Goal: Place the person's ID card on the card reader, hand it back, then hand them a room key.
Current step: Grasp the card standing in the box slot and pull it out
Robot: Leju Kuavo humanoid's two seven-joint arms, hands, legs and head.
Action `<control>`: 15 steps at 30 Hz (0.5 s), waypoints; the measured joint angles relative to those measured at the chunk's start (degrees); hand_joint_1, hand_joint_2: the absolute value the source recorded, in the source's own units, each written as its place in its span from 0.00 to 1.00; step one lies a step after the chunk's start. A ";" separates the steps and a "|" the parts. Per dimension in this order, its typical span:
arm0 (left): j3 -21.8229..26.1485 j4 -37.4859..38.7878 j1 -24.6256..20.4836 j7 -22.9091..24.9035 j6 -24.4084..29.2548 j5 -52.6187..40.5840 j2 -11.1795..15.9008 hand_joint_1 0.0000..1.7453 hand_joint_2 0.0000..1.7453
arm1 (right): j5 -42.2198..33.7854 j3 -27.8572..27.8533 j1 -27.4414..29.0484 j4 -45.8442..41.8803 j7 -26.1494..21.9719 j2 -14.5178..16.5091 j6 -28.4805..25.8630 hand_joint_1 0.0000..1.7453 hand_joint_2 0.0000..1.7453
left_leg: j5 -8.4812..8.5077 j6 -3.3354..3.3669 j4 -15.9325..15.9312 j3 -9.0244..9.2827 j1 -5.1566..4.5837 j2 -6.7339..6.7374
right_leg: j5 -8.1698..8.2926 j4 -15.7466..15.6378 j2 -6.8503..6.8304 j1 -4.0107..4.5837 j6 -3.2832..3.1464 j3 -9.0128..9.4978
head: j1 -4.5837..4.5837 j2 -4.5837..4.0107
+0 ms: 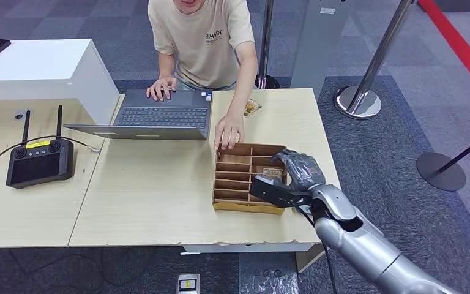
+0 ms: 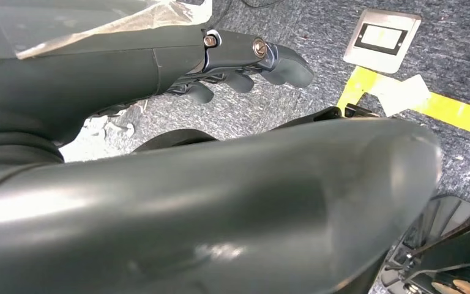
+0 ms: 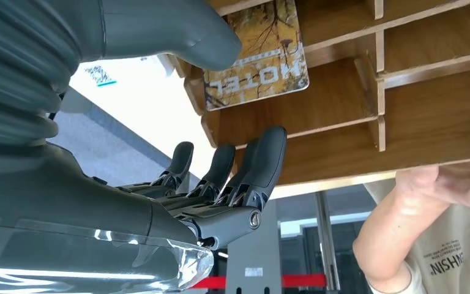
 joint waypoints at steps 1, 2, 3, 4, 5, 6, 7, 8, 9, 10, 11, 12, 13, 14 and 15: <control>0.01 0.00 0.00 0.00 0.02 0.04 0.00 0.00 0.00 | -0.09 0.02 -0.07 0.29 -0.20 0.15 0.04 0.46 1.00 | 0.00 0.00 0.00 0.00 0.00 0.00 | 0.00 0.00 0.00 0.00 0.00 0.00 | 0.00 0.00; 0.01 0.00 0.00 -0.01 0.02 0.07 0.00 0.00 0.00 | -0.20 0.05 -0.14 0.60 -0.37 0.27 0.07 0.46 1.00 | 0.00 0.00 0.00 0.00 0.00 0.00 | 0.00 0.00 0.00 0.00 0.00 0.00 | 0.01 0.00; 0.02 0.00 0.00 -0.02 0.02 0.09 -0.01 0.00 0.00 | -0.32 0.08 -0.19 0.89 -0.48 0.40 0.09 0.47 1.00 | 0.00 0.00 0.00 0.00 0.00 0.00 | 0.00 0.00 0.00 0.00 0.00 0.00 | 0.01 0.00; 0.03 0.00 0.01 -0.04 0.02 0.13 -0.01 0.00 0.00 | -0.42 0.13 -0.23 1.21 -0.53 0.51 0.11 0.47 1.00 | 0.00 0.00 0.00 0.00 0.00 0.00 | 0.00 0.00 0.00 0.00 0.00 0.00 | 0.01 0.00; 0.06 0.00 0.01 -0.09 0.02 0.18 -0.02 0.00 0.00 | -0.50 0.20 -0.25 1.53 -0.55 0.61 0.15 0.47 1.00 | 0.00 0.00 0.00 0.00 0.00 0.00 | 0.00 0.00 0.00 0.00 0.00 0.00 | 0.01 0.00; 0.11 0.00 0.01 -0.15 0.02 0.24 -0.02 0.00 0.00 | -0.55 0.28 -0.26 1.86 -0.56 0.69 0.20 0.47 1.00 | 0.00 0.00 0.00 0.00 0.00 0.00 | 0.00 0.00 0.00 0.00 0.00 0.00 | 0.00 0.00; 0.17 0.00 0.01 -0.22 0.02 0.31 -0.02 0.00 0.00 | -0.57 0.35 -0.28 2.17 -0.57 0.76 0.25 0.47 1.00 | 0.00 0.00 0.00 0.00 0.00 0.00 | 0.00 0.00 0.00 0.00 0.00 0.00 | 0.00 0.00; 0.25 0.00 0.01 -0.30 0.03 0.37 -0.02 0.00 0.00 | -0.60 0.40 -0.30 2.46 -0.58 0.83 0.28 0.48 1.00 | 0.00 0.00 0.00 0.00 0.00 0.00 | 0.00 0.00 0.00 0.00 0.00 0.00 | 0.00 0.00; 0.33 0.00 0.01 -0.38 0.03 0.41 -0.02 0.00 0.00 | -0.61 0.44 -0.33 2.72 -0.58 0.90 0.29 0.48 1.00 | 0.00 0.00 0.00 0.00 0.00 0.00 | 0.00 0.00 0.00 0.00 0.00 0.00 | 0.00 0.00; 0.39 0.00 0.01 -0.46 0.04 0.45 -0.02 0.00 0.00 | -0.62 0.46 -0.38 2.92 -0.59 0.95 0.29 0.49 1.00 | 0.00 0.00 0.00 0.00 0.00 -0.01 | 0.00 0.00 0.00 0.00 0.00 0.00 | 0.00 0.00; 0.45 0.00 0.02 -0.52 0.04 0.46 -0.02 0.00 0.00 | -0.62 0.48 -0.44 3.12 -0.59 1.00 0.28 0.50 1.00 | 0.00 0.00 0.00 0.00 0.00 -0.01 | 0.00 0.00 0.00 0.00 0.00 0.00 | 0.00 0.00; 0.52 0.00 0.02 -0.56 0.04 0.47 -0.02 0.00 0.00 | -0.62 0.51 -0.50 3.30 -0.59 1.04 0.28 0.50 1.00 | 0.00 0.00 0.00 0.00 0.00 -0.01 | 0.00 0.00 0.00 0.00 0.00 0.00 | -0.01 0.00; 0.60 0.00 0.02 -0.57 0.04 0.49 -0.02 0.00 0.00 | -0.62 0.52 -0.54 3.45 -0.59 1.07 0.28 0.51 1.00 | 0.00 0.00 0.00 0.00 0.00 -0.01 | 0.00 0.00 0.00 0.00 0.00 0.00 | -0.01 0.00; 0.68 0.00 0.02 -0.57 0.04 0.50 -0.02 0.00 0.00 | -0.63 0.52 -0.57 3.63 -0.59 1.11 0.28 0.52 1.00 | 0.00 0.00 0.00 0.00 0.00 -0.01 | 0.00 0.00 0.00 0.00 0.00 0.00 | -0.01 0.00; 0.77 0.00 0.02 -0.57 0.04 0.52 -0.02 0.00 0.00 | -0.64 0.54 -0.58 3.78 -0.59 1.14 0.29 0.53 1.00 | 0.00 0.00 0.00 0.00 0.00 -0.01 | 0.00 0.00 0.00 0.00 0.00 0.01 | -0.01 0.00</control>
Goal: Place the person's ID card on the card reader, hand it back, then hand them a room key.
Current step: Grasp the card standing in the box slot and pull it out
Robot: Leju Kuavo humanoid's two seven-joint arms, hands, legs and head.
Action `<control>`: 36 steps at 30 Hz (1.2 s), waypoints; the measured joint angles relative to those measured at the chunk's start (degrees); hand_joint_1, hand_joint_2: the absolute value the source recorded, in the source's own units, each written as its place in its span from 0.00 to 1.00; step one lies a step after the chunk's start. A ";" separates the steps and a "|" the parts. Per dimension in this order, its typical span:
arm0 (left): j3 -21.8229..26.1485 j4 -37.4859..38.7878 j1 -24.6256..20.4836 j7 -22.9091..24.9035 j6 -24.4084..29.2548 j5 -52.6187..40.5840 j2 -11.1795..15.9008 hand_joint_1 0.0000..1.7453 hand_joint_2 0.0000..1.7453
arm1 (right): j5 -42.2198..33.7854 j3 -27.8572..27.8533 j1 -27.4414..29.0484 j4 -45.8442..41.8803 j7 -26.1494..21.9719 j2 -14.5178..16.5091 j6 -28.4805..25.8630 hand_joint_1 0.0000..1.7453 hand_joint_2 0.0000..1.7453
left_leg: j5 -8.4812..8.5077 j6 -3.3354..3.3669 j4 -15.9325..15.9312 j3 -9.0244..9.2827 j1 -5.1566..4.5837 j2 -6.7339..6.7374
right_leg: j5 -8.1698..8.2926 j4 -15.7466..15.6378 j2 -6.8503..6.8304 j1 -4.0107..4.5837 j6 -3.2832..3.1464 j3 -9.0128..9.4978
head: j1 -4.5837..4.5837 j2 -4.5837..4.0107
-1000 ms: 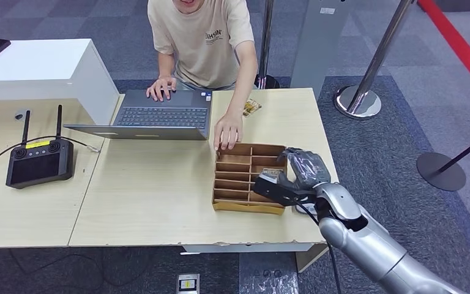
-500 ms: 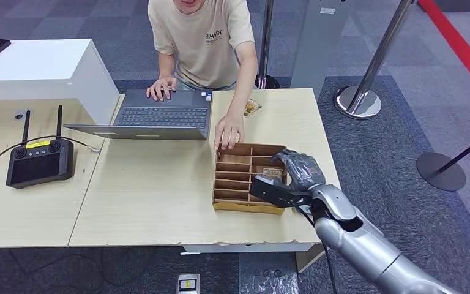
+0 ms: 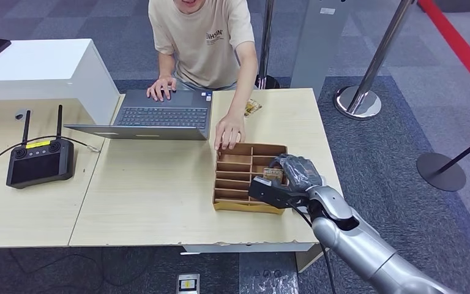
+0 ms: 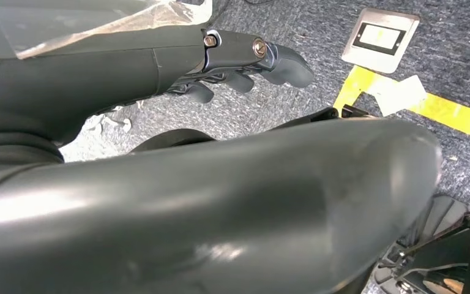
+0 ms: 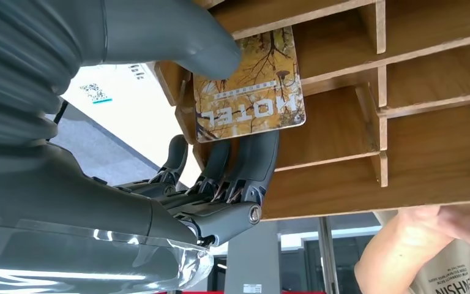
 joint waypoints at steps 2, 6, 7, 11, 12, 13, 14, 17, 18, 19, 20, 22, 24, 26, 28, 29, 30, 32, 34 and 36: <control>0.14 0.00 0.01 -0.01 0.00 0.05 0.00 0.00 0.00 | -0.03 0.06 -0.03 0.33 -0.03 0.07 0.05 0.56 1.00 | 0.00 0.00 0.00 0.00 0.00 0.00 | 0.00 0.00 0.00 0.00 0.00 0.00 | 0.01 0.00; 0.31 0.00 0.01 -0.08 -0.02 0.23 0.00 0.00 0.00 | -0.04 0.41 -0.30 1.16 -0.09 0.26 0.23 0.87 1.00 | 0.00 0.00 0.00 0.01 0.00 0.00 | 0.00 0.00 0.00 0.00 0.00 0.01 | 0.01 0.00; 0.35 0.00 0.02 -0.12 -0.02 0.27 0.00 0.00 0.00 | -0.04 0.47 -0.39 1.36 -0.09 0.32 0.20 0.96 1.00 | 0.00 0.00 0.00 0.02 0.00 0.00 | 0.00 0.00 0.00 0.00 0.00 0.02 | 0.01 0.00; 0.46 0.00 0.03 -0.29 0.00 0.33 0.00 0.00 0.00 | -0.27 0.71 -0.70 1.84 -0.35 0.47 -0.14 1.00 1.00 | 0.00 0.00 0.00 0.07 0.00 0.00 | 0.00 0.00 0.00 0.00 0.00 0.07 | 0.01 0.00; 0.48 0.00 0.03 -0.32 -0.01 0.33 0.00 0.00 0.00 | -0.32 0.77 -0.71 1.93 -0.47 0.51 -0.26 1.00 1.00 | 0.00 0.00 0.00 0.08 0.00 0.01 | 0.00 0.00 0.00 0.00 0.00 0.08 | 0.01 0.00; 0.50 0.00 0.03 -0.34 -0.01 0.34 0.00 0.00 0.00 | -0.36 0.82 -0.71 2.01 -0.58 0.54 -0.35 1.00 1.00 | 0.00 0.00 0.00 0.08 0.00 0.01 | 0.00 0.00 0.00 0.00 0.00 0.08 | 0.00 0.00; 0.51 0.00 0.03 -0.34 -0.01 0.34 0.00 0.00 0.00 | -0.40 0.85 -0.72 2.08 -0.69 0.57 -0.38 1.00 1.00 | 0.00 0.00 0.00 0.09 0.00 0.01 | 0.00 0.00 0.00 0.00 0.00 0.09 | 0.01 0.00; 0.53 0.00 0.04 -0.35 0.00 0.34 0.00 0.00 0.00 | -0.68 0.93 -0.77 2.27 -0.89 0.63 -0.38 1.00 1.00 | 0.00 0.00 0.00 0.13 0.00 0.01 | 0.00 0.00 0.00 0.00 0.00 0.12 | 0.01 0.00; 0.54 0.00 0.05 -0.35 0.00 0.34 0.00 0.00 0.00 | -0.84 0.95 -0.80 2.36 -0.91 0.64 -0.38 1.00 1.00 | 0.00 0.00 0.00 0.15 0.00 0.01 | 0.00 0.00 0.00 0.00 0.00 0.14 | 0.01 0.00; 0.54 0.00 0.05 -0.35 0.00 0.34 0.00 0.00 0.00 | -1.02 0.98 -0.84 2.44 -0.92 0.66 -0.38 1.00 1.00 | 0.00 0.00 0.00 0.16 0.00 0.01 | 0.00 0.00 0.00 0.00 0.00 0.16 | 0.01 0.00; 0.54 0.00 0.05 -0.35 0.00 0.34 0.00 0.00 0.00 | -1.15 1.02 -0.89 2.51 -0.92 0.68 -0.38 1.00 1.00 | 0.00 0.00 0.00 0.18 0.00 0.01 | 0.00 0.00 0.00 0.00 0.00 0.17 | 0.01 0.00; 0.54 0.00 0.05 -0.35 0.00 0.34 0.00 0.00 0.00 | -1.27 1.13 -0.97 2.65 -0.92 0.72 -0.38 1.00 1.00 | 0.01 0.00 0.00 0.21 0.00 0.02 | 0.00 0.00 0.00 0.00 0.00 0.20 | 0.01 0.00; 0.54 0.00 0.05 -0.34 0.00 0.34 0.00 0.00 0.00 | -1.30 1.20 -1.06 2.79 -0.94 0.76 -0.42 1.00 1.00 | 0.01 0.00 0.00 0.22 0.00 0.02 | 0.00 0.00 0.00 0.00 0.00 0.22 | 0.01 0.00; 0.54 0.00 0.05 -0.33 0.00 0.33 0.00 0.00 0.00 | -1.55 1.23 -1.12 2.95 -1.10 0.80 -0.67 1.00 1.00 | 0.01 0.00 0.00 0.23 0.00 0.02 | 0.00 0.00 0.00 0.00 0.00 0.23 | 0.01 0.00; 0.54 0.00 0.05 -0.33 0.02 0.30 0.00 0.00 0.00 | -2.17 1.24 -1.13 3.08 -1.54 0.81 -1.11 1.00 1.00 | 0.01 0.00 0.00 0.24 0.00 0.02 | 0.00 0.00 0.00 0.00 0.00 0.23 | 0.01 0.00; 0.54 0.00 0.06 -0.33 0.06 0.28 0.00 0.00 0.00 | -2.61 1.24 -1.13 3.13 -1.86 0.81 -1.37 1.00 1.00 | 0.01 0.01 0.00 0.24 0.00 0.02 | 0.00 0.00 0.00 0.00 0.00 0.23 | 0.01 0.00; 0.54 0.00 0.07 -0.33 0.10 0.25 0.00 0.00 0.00 | -3.11 1.23 -1.12 3.15 -2.25 0.81 -1.62 1.00 1.00 | 0.01 0.01 0.00 0.23 0.00 0.02 | 0.00 0.00 0.00 0.00 0.00 0.23 | 0.01 0.00; 0.54 0.00 0.10 -0.33 0.18 0.17 0.00 0.00 0.00 | -4.33 1.20 -1.09 3.08 -3.24 0.81 -2.35 1.00 1.00 | 0.01 0.01 0.00 0.23 0.00 0.02 | 0.01 0.00 0.00 0.00 0.00 0.22 | 0.01 0.00; 0.54 0.00 0.16 -0.33 0.22 0.09 0.00 0.00 0.00 | -5.74 1.06 -1.05 2.67 -4.45 0.80 -3.30 1.00 1.00 | 0.01 0.01 0.00 0.22 0.00 0.02 | 0.01 0.00 0.00 0.00 0.00 0.21 | 0.01 0.00; 0.54 0.00 0.24 -0.34 0.29 0.04 0.00 0.00 0.00 | -7.23 0.74 -1.00 1.61 -5.67 0.76 -4.16 1.00 1.00 | 0.01 0.00 0.00 0.20 0.00 0.02 | 0.01 0.00 0.00 0.00 0.00 0.19 | 0.01 0.00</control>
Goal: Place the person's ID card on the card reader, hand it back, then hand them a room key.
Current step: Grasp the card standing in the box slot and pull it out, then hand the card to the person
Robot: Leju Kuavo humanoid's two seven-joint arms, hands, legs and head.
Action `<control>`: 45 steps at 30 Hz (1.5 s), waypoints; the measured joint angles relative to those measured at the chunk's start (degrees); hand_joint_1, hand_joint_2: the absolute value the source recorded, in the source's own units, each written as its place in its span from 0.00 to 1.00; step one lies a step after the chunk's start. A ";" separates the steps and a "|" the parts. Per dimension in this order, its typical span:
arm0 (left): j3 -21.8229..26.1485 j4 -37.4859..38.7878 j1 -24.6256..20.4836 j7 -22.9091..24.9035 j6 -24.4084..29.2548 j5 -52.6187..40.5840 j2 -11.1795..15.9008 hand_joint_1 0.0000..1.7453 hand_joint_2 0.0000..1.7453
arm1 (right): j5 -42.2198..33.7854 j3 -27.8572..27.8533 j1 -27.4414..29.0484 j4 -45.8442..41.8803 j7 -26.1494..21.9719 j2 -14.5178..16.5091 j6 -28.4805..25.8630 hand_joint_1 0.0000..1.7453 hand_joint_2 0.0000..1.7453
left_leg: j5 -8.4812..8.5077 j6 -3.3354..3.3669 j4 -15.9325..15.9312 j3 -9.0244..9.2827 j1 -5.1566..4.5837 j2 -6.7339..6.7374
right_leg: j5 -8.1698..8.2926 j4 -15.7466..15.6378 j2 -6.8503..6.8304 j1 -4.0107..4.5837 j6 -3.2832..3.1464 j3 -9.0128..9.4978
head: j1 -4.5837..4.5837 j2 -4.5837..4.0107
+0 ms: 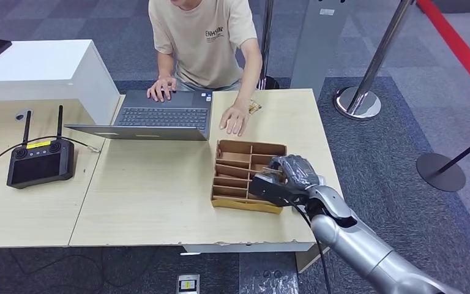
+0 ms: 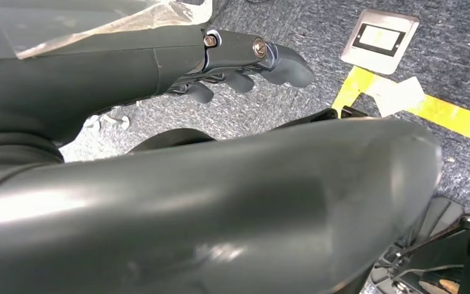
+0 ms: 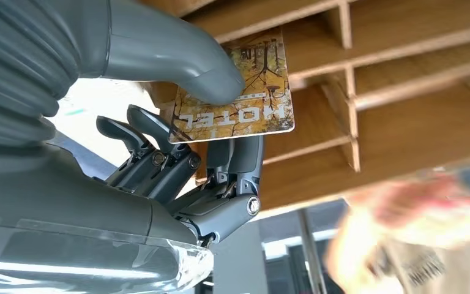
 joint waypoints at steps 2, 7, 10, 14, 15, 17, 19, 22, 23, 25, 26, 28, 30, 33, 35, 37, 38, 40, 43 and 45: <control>0.00 0.00 0.08 -0.01 0.04 -0.09 0.00 0.00 0.00 | -1.45 -0.53 0.03 -1.61 -1.36 -0.04 -0.94 1.00 1.00 | 0.00 0.00 0.00 -0.01 0.00 0.00 | 0.00 0.00 0.00 0.00 0.00 -0.02 | 0.00 0.00; -0.02 0.00 0.36 -0.01 0.06 -0.46 0.00 0.00 0.00 | -3.53 -2.67 -0.62 -7.56 -4.27 -0.18 -3.38 1.00 1.00 | -0.01 -0.01 0.00 -0.02 0.00 0.00 | -0.01 0.00 0.00 0.00 0.00 -0.04 | -0.01 0.00; -0.02 0.00 0.55 -0.01 0.15 -0.58 0.00 0.00 0.00 | -3.19 -3.94 -1.41 -11.69 -4.67 -0.39 -4.04 1.00 1.00 | 0.00 0.00 -0.01 -0.02 0.01 0.00 | -0.01 0.00 0.00 0.00 0.00 -0.05 | 0.00 0.00; -0.02 0.00 0.72 0.01 0.22 -0.63 0.00 0.00 0.00 | -0.80 -5.66 -3.20 -18.13 -3.83 -0.77 -4.67 1.00 1.00 | 0.00 0.00 -0.01 -0.02 0.01 0.02 | -0.01 0.00 0.02 0.01 0.00 -0.04 | -0.01 -0.01; -0.02 0.00 0.73 0.07 0.21 -0.67 0.00 0.00 0.00 | 0.12 -5.89 -3.63 -19.57 -3.42 -0.86 -4.59 1.00 1.00 | 0.00 0.00 -0.01 -0.02 0.01 0.02 | -0.01 0.00 0.01 0.01 0.00 -0.03 | -0.01 0.00; -0.02 0.00 0.77 0.21 0.15 -0.75 0.00 0.00 0.00 | 2.61 -6.16 -4.71 -22.22 -2.27 -0.96 -4.15 1.00 1.00 | 0.00 0.00 -0.01 -0.02 0.01 0.03 | 0.00 0.00 0.01 0.01 0.00 -0.03 | -0.01 0.00; -0.02 0.00 0.76 0.30 0.10 -0.81 0.00 0.00 0.00 | 4.76 -6.26 -6.15 -24.43 -1.05 -0.98 -3.37 1.00 1.00 | 0.00 0.00 -0.01 -0.02 0.00 0.03 | 0.00 0.00 0.02 0.01 0.00 -0.03 | -0.01 0.00; -0.02 0.00 0.74 0.30 0.03 -1.07 0.00 0.00 0.00 | 4.74 -6.23 -7.84 -26.50 -0.44 -0.96 -2.31 1.00 1.00 | 0.00 0.00 -0.01 -0.02 0.00 0.02 | 0.00 0.00 0.01 0.00 0.00 -0.03 | 0.00 0.00; -0.02 0.00 0.71 0.30 -0.10 -1.25 0.00 0.00 0.00 | 3.89 -6.19 -8.27 -26.83 -0.62 -0.94 -2.02 1.00 1.00 | 0.00 0.00 -0.01 -0.03 0.00 0.02 | 0.00 0.00 0.01 0.00 0.00 -0.02 | 0.00 0.00; -0.05 0.00 0.64 0.31 -0.54 -1.74 0.00 0.00 0.00 | 1.58 -6.07 -9.20 -27.06 -1.42 -0.85 -1.34 1.00 1.00 | 0.00 0.00 -0.01 -0.04 0.00 0.02 | 0.00 0.00 0.01 0.00 0.00 -0.02 | 0.00 0.00; -0.07 0.00 0.58 0.32 -0.81 -2.01 0.00 0.00 0.00 | 0.36 -5.98 -9.75 -27.00 -2.00 -0.77 -0.95 1.00 1.00 | 0.00 0.00 -0.01 -0.04 0.00 0.02 | 0.00 0.00 0.01 0.00 0.00 -0.02 | 0.00 0.00; -0.15 0.00 0.42 0.36 -1.33 -2.58 0.00 0.00 0.00 | -2.27 -5.69 -11.06 -26.44 -3.33 -0.51 -0.13 1.00 1.00 | 0.00 0.00 -0.01 -0.04 0.00 0.02 | 0.00 0.00 0.01 0.00 0.00 -0.02 | 0.00 0.00; -0.30 0.00 0.18 0.36 -1.74 -3.17 0.00 0.00 0.00 | -5.02 -5.28 -12.62 -25.14 -4.73 -0.09 0.65 1.00 1.00 | 0.00 0.00 -0.01 -0.05 0.00 0.02 | 0.00 0.01 0.01 0.01 0.00 -0.02 | 0.00 0.00; -0.54 -0.01 -0.30 0.34 -2.18 -4.11 -0.04 0.00 0.00 | -8.62 -4.69 -15.45 -21.39 -6.65 0.95 1.93 1.00 1.00 | 0.00 0.00 -0.01 -0.05 0.00 0.01 | 0.00 0.02 0.01 0.01 0.00 -0.01 | -0.01 0.00; -0.65 -0.02 -0.65 0.35 -2.34 -4.68 -0.14 0.00 0.00 | -9.71 -4.23 -17.90 -17.45 -7.55 1.92 2.18 1.00 1.00 | 0.01 0.00 -0.01 -0.06 0.00 0.00 | 0.00 0.03 0.00 0.02 0.00 -0.01 | -0.01 0.00; -0.87 -0.02 -0.98 0.37 -2.38 -5.13 -0.29 0.00 0.00 | -9.63 -3.79 -20.37 -12.82 -7.94 3.06 1.78 1.00 1.00 | 0.01 0.00 -0.01 -0.06 0.01 -0.01 | 0.00 0.04 0.00 0.02 0.00 0.00 | -0.01 0.00; -1.02 -0.02 -1.12 0.41 -2.39 -5.27 -0.37 0.00 0.00 | -8.79 -3.50 -21.49 -10.49 -7.68 3.69 1.54 1.00 1.00 | 0.01 0.00 -0.01 -0.07 0.01 -0.01 | 0.00 0.04 -0.01 0.02 0.00 0.00 | 0.00 0.00; -1.33 -0.02 -1.37 0.50 -2.40 -5.50 -0.48 0.00 0.00 | -4.73 -2.60 -23.71 -5.56 -6.20 4.91 1.25 1.00 1.00 | 0.01 0.00 -0.01 -0.09 0.01 -0.02 | 0.00 0.04 -0.01 0.02 0.00 -0.01 | 0.00 0.00; -1.62 -0.02 -1.58 0.56 -2.38 -5.84 -0.60 0.00 0.00 | 4.92 -0.19 -26.62 2.46 -3.33 6.70 0.93 1.00 1.00 | 0.00 -0.01 -0.01 -0.11 0.01 -0.03 | 0.00 0.04 -0.01 0.02 0.00 -0.04 | 0.01 0.00; -1.80 -0.02 -1.65 0.57 -2.37 -5.98 -0.71 0.00 0.00 | 10.02 1.58 -27.77 7.37 -2.26 7.95 0.39 1.00 1.00 | 0.00 -0.01 -0.01 -0.12 0.01 -0.04 | 0.00 0.04 -0.02 0.02 0.00 -0.06 | 0.00 0.00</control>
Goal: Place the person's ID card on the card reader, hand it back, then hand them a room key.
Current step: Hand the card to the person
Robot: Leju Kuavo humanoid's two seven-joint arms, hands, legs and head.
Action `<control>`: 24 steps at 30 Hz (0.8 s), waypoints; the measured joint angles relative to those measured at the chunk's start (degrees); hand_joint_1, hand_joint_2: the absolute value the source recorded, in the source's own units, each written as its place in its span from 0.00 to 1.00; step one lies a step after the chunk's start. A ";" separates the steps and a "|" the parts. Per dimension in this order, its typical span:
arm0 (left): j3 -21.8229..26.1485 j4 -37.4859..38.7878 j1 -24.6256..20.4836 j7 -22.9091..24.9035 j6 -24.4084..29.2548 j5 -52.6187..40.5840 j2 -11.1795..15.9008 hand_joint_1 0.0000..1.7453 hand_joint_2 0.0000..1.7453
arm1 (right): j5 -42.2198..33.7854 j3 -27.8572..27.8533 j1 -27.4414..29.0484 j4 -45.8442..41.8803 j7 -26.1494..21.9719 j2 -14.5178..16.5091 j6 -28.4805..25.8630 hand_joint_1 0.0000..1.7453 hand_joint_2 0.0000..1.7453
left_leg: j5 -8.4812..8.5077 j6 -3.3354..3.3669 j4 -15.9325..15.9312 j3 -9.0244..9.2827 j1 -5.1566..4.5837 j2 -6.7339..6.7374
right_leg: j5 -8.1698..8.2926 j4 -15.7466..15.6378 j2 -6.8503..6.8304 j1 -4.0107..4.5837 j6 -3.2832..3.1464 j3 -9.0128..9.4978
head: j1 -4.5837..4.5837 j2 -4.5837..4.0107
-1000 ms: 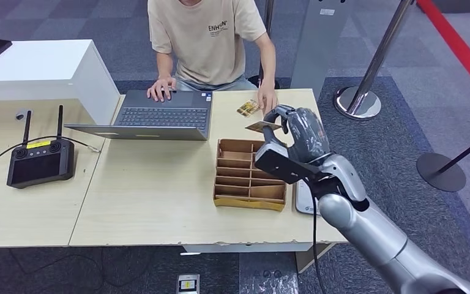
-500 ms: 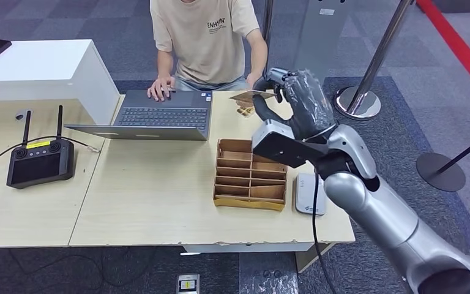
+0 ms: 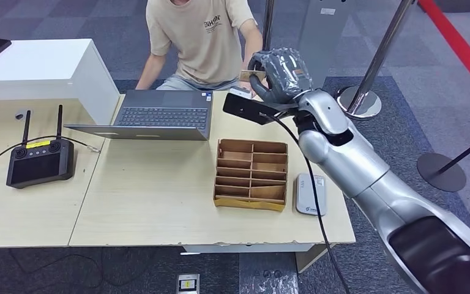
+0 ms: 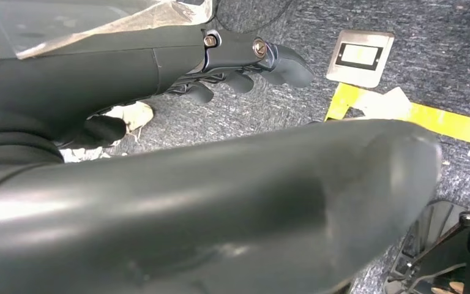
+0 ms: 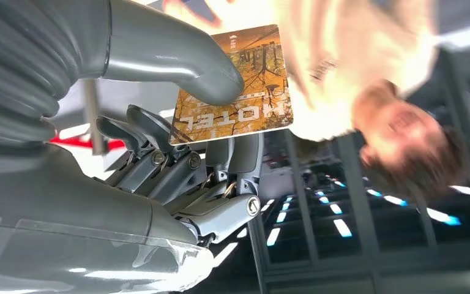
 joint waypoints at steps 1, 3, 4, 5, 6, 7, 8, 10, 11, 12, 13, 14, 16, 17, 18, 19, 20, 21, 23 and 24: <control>-0.07 0.00 -0.02 0.02 0.02 -0.07 -0.07 0.00 0.00 | 2.24 0.81 -0.41 2.21 0.46 0.61 -0.40 1.00 1.00 | 0.00 0.00 0.00 -0.01 0.00 0.00 | 0.00 0.00 0.00 0.00 0.00 -0.01 | 0.01 0.00; -0.15 0.00 -0.02 0.09 0.05 -0.15 -0.14 0.00 0.00 | 7.18 2.50 -1.14 6.15 1.46 1.86 -1.19 1.00 1.00 | 0.00 0.00 0.00 -0.03 0.00 0.00 | 0.00 0.00 0.00 0.00 0.00 -0.04 | 0.00 0.00; -0.16 0.00 -0.02 0.13 0.07 -0.16 -0.15 0.00 0.00 | 9.69 3.42 -1.47 7.92 1.93 2.42 -1.44 1.00 1.00 | -0.01 0.00 0.00 -0.04 0.00 0.01 | 0.00 0.00 0.00 0.00 0.00 -0.05 | 0.00 0.00; -0.17 0.00 -0.03 0.22 0.08 -0.17 -0.15 0.00 0.00 | 12.00 4.36 -1.76 9.64 2.36 2.99 -1.52 1.00 1.00 | -0.01 -0.01 0.00 -0.04 0.00 0.01 | 0.00 0.00 0.00 0.00 0.00 -0.06 | 0.00 0.00; -0.18 0.00 -0.03 0.37 0.09 -0.18 -0.18 0.00 0.00 | 14.07 5.32 -2.01 11.36 2.78 3.56 -1.48 1.00 1.00 | -0.01 -0.01 0.00 -0.04 0.01 0.01 | 0.00 0.00 0.00 0.00 0.00 -0.06 | 0.00 0.00; -0.19 0.00 -0.03 0.55 0.10 -0.20 -0.22 0.00 0.00 | 15.62 6.18 -2.23 12.95 3.17 4.13 -1.39 1.00 1.00 | -0.01 -0.01 0.00 -0.03 0.01 0.01 | 0.00 0.00 0.00 0.00 0.00 -0.07 | 0.00 0.00; -0.21 0.00 -0.03 0.77 0.10 -0.25 -0.29 0.00 0.00 | 16.75 6.96 -2.43 14.43 3.57 4.68 -1.37 1.00 1.00 | -0.01 -0.01 0.00 -0.03 0.01 0.00 | 0.00 0.00 0.00 0.00 0.00 -0.07 | 0.00 0.00; -0.26 0.00 -0.03 1.07 0.09 -0.32 -0.47 0.00 0.00 | 17.75 8.25 -2.73 17.04 4.27 5.58 -1.74 0.97 1.00 | -0.01 -0.01 0.00 -0.03 0.02 0.00 | 0.00 0.00 0.00 0.01 0.00 -0.08 | 0.00 0.00; -0.28 0.00 -0.02 1.15 0.10 -0.35 -0.56 0.00 0.00 | 17.85 8.70 -2.79 18.12 4.51 5.90 -2.14 0.90 1.00 | -0.01 -0.01 0.00 -0.03 0.02 0.01 | 0.00 0.00 0.00 0.01 0.00 -0.08 | 0.00 0.00; -0.31 0.00 -0.02 1.17 0.10 -0.36 -0.64 0.00 0.00 | 17.90 9.09 -2.81 19.12 4.68 6.17 -2.57 0.65 1.00 | -0.01 -0.01 0.00 -0.03 0.02 0.01 | 0.00 0.00 0.00 0.01 0.00 -0.08 | -0.01 0.00; -0.34 0.00 -0.02 1.17 0.12 -0.37 -0.70 0.00 0.00 | 17.99 9.44 -2.81 20.04 4.78 6.38 -2.98 0.40 1.00 | -0.01 -0.01 0.00 -0.03 0.02 0.02 | 0.00 0.00 0.00 0.01 0.00 -0.08 | 0.00 0.00; -0.40 0.00 -0.01 1.17 0.13 -0.39 -0.74 0.00 0.00 | 18.08 9.77 -2.81 20.89 4.81 6.58 -3.30 0.19 1.00 | -0.01 -0.01 0.00 -0.03 0.02 0.03 | 0.00 0.00 0.00 0.01 0.00 -0.08 | 0.00 0.00; -0.55 0.00 -0.01 1.17 0.10 -0.48 -0.77 0.00 0.00 | 18.13 10.39 -2.79 22.41 4.73 6.94 -3.56 0.00 0.75 | -0.01 -0.01 0.00 -0.03 0.02 0.03 | 0.00 0.00 0.00 0.00 0.00 -0.08 | 0.01 0.00; -0.63 0.00 -0.01 1.20 0.07 -0.56 -0.78 0.00 0.00 | 18.00 10.64 -2.78 23.08 4.57 7.12 -3.53 0.00 0.50 | -0.01 -0.01 0.00 -0.03 0.02 0.02 | 0.00 0.00 0.00 0.00 0.00 -0.09 | 0.00 0.00; -0.72 0.00 0.00 1.25 0.00 -0.65 -0.78 0.00 0.00 | 17.80 10.88 -2.76 23.68 4.34 7.25 -3.46 0.00 0.25 | -0.01 -0.01 0.00 -0.03 0.02 0.02 | 0.00 0.00 0.00 0.00 0.00 -0.09 | 0.00 0.00; -0.81 0.00 0.01 1.30 -0.06 -0.73 -0.78 0.00 0.00 | 17.58 11.10 -2.72 24.14 4.10 7.34 -3.41 0.00 0.00 | -0.01 -0.01 0.01 -0.03 0.02 0.03 | 0.00 0.00 0.01 0.00 0.00 -0.09 | 0.00 0.00; -0.91 0.00 0.02 1.34 -0.11 -0.79 -0.78 0.00 0.00 | 17.35 11.29 -2.69 24.52 3.84 7.38 -3.42 0.00 0.00 | -0.01 -0.01 0.01 -0.03 0.02 0.03 | 0.00 0.00 0.01 0.00 0.00 -0.09 | 0.00 0.00; -0.99 0.00 0.03 1.37 -0.15 -0.83 -0.78 0.00 0.00 | 17.09 11.42 -2.64 24.78 3.63 7.39 -3.53 0.00 0.00 | -0.01 -0.01 0.01 -0.02 0.02 0.03 | 0.00 0.00 0.01 0.00 0.00 -0.09 | 0.00 0.00; -1.12 0.00 0.10 1.37 -0.16 -0.87 -0.78 0.00 0.00 | 16.44 11.40 -2.36 24.92 3.40 7.24 -4.47 0.00 0.00 | -0.01 -0.01 0.02 -0.01 0.02 0.03 | 0.00 -0.01 0.01 0.00 0.00 -0.10 | 0.00 0.00; -1.15 0.00 0.15 1.37 -0.16 -0.89 -0.78 0.00 0.00 | 15.98 11.24 -2.11 24.71 3.38 7.04 -5.27 0.00 0.00 | -0.01 -0.01 0.02 0.00 0.02 0.03 | 0.00 -0.01 0.01 0.00 0.00 -0.10 | 0.00 0.00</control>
